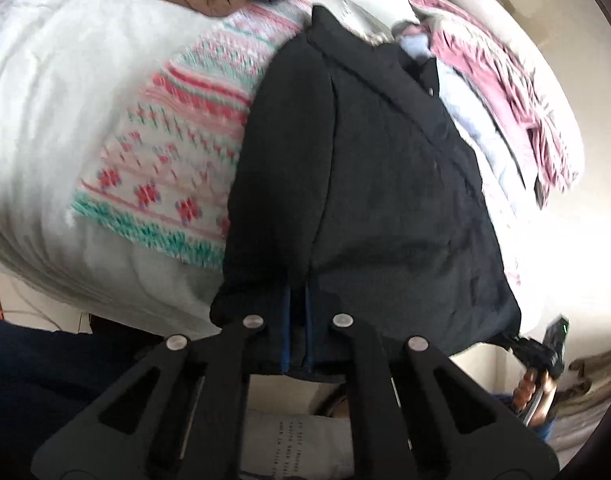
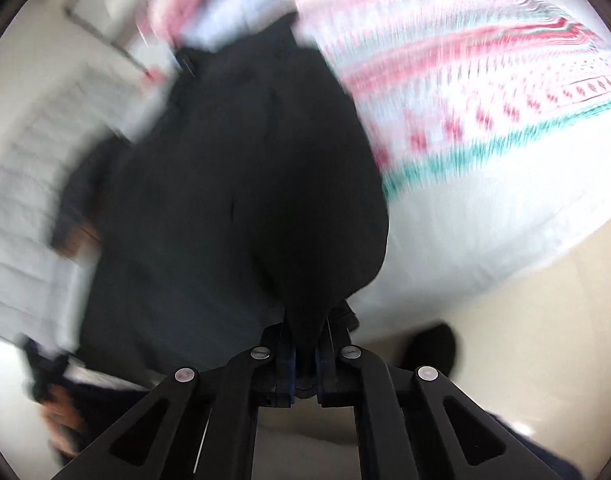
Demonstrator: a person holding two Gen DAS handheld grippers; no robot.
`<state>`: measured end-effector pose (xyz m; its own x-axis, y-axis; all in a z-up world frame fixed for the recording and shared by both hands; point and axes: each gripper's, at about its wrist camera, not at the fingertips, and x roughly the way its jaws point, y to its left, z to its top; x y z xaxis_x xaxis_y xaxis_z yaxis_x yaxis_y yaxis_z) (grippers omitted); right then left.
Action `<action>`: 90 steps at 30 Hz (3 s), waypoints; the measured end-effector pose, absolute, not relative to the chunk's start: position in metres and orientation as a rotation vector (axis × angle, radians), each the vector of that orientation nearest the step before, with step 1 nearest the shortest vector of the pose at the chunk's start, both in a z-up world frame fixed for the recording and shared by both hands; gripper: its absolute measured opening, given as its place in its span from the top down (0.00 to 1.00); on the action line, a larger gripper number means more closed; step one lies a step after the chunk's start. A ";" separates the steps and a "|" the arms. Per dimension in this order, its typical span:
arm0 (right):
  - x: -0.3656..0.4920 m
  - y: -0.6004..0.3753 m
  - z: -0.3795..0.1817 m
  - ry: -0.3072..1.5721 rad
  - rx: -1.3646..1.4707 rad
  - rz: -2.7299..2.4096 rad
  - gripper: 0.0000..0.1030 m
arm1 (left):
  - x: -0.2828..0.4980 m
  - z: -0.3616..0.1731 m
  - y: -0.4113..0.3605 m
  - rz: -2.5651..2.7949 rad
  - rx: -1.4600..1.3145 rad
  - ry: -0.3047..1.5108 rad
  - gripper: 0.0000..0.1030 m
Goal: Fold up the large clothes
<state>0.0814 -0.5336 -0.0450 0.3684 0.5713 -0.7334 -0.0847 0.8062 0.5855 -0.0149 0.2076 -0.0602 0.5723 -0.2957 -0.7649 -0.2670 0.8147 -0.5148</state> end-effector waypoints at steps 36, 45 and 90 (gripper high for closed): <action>0.009 -0.595 -0.012 0.942 0.832 0.445 0.95 | -0.063 -0.093 0.171 0.068 -0.667 1.097 0.42; 0.007 -0.594 -0.016 0.940 0.835 0.440 0.95 | -0.062 -0.128 0.169 0.158 -0.661 1.139 0.44; 0.034 -0.592 0.097 0.630 0.983 0.607 0.95 | -0.054 0.076 0.196 -0.059 -0.783 0.667 0.97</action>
<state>0.0340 -0.5919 0.0969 0.6694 0.7138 -0.2058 -0.1788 0.4237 0.8880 -0.0536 0.1957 0.0760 0.7950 -0.2878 -0.5340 -0.1901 0.7177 -0.6699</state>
